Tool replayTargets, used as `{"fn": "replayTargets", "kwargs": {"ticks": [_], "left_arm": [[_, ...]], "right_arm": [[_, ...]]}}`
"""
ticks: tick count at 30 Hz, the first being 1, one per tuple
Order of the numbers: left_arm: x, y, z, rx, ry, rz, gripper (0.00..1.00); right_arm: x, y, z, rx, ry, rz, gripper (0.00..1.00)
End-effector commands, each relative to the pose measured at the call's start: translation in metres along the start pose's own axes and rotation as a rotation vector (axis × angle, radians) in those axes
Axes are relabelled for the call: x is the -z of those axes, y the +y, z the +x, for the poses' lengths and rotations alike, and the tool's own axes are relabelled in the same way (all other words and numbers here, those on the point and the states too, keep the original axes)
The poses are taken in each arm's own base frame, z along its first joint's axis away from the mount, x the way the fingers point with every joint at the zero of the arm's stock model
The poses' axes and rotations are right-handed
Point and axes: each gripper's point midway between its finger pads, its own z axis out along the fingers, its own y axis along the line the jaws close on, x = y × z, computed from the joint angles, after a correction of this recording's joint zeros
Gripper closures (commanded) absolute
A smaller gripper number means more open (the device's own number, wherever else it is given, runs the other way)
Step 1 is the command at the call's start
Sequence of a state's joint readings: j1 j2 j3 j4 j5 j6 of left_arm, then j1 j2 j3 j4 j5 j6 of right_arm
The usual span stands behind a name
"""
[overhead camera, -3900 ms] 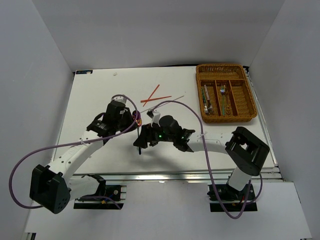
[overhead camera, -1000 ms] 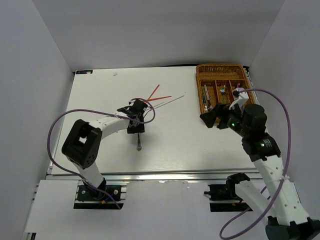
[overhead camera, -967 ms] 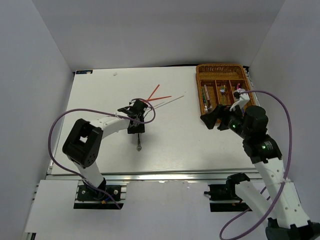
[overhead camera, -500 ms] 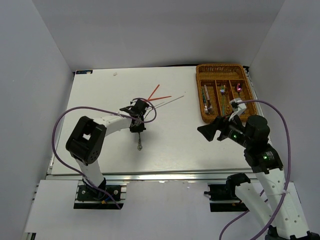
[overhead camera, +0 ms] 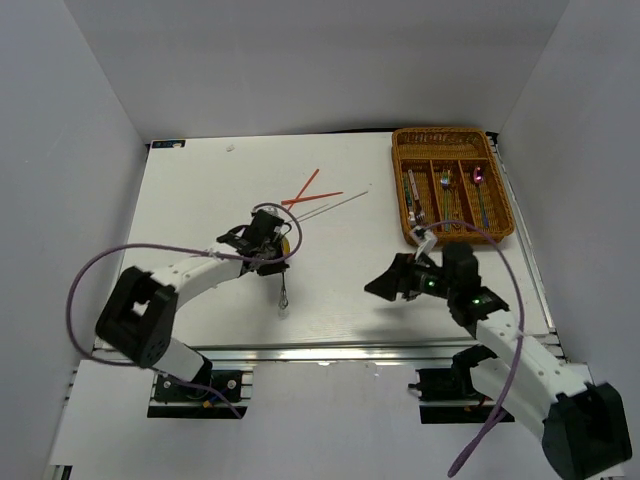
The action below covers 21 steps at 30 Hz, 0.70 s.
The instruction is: Sort the eating utensils into containers
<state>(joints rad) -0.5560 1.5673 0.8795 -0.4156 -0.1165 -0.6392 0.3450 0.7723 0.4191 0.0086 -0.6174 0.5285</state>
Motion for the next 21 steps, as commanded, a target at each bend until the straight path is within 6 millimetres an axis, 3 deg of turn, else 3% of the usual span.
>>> {"fn": "replayTargets", "kwargs": {"ticks": [1,5,7,8,9,11,12,14,16,21], "left_arm": [[0.052,-0.051,-0.036,0.06,-0.148,0.254,1.0],[0.075,-0.066,-0.037,0.077,-0.165,0.364,1.0],[0.086,-0.075,-0.037,0.089,-0.166,0.428,1.0],[0.09,-0.079,-0.039,0.093,-0.176,0.451,1.0],[0.095,-0.082,-0.04,0.106,-0.182,0.472,1.0],[0.104,-0.089,-0.044,0.112,-0.195,0.509,1.0],[0.11,-0.092,-0.047,0.117,-0.204,0.522,1.0],[0.117,-0.096,-0.051,0.118,-0.213,0.547,1.0],[0.127,-0.101,-0.055,0.12,-0.226,0.573,1.0],[0.139,-0.103,-0.059,0.119,-0.244,0.594,1.0]], "right_arm": [[-0.023,0.019,-0.003,0.02,-0.053,-0.093,0.16],[-0.056,0.028,0.013,0.003,-0.001,-0.103,0.18],[-0.07,0.051,0.006,0.036,-0.016,-0.14,0.18],[-0.08,0.052,0.01,0.035,0.001,-0.131,0.18],[-0.088,0.071,0.001,0.057,-0.02,-0.149,0.18],[-0.104,0.079,0.001,0.064,-0.009,-0.138,0.18],[-0.112,0.094,-0.009,0.081,-0.038,-0.139,0.19],[-0.128,0.086,-0.004,0.071,-0.01,-0.065,0.2],[-0.143,0.092,-0.009,0.067,-0.018,-0.034,0.23],[-0.163,0.085,-0.011,0.054,-0.012,0.09,0.28]]}}
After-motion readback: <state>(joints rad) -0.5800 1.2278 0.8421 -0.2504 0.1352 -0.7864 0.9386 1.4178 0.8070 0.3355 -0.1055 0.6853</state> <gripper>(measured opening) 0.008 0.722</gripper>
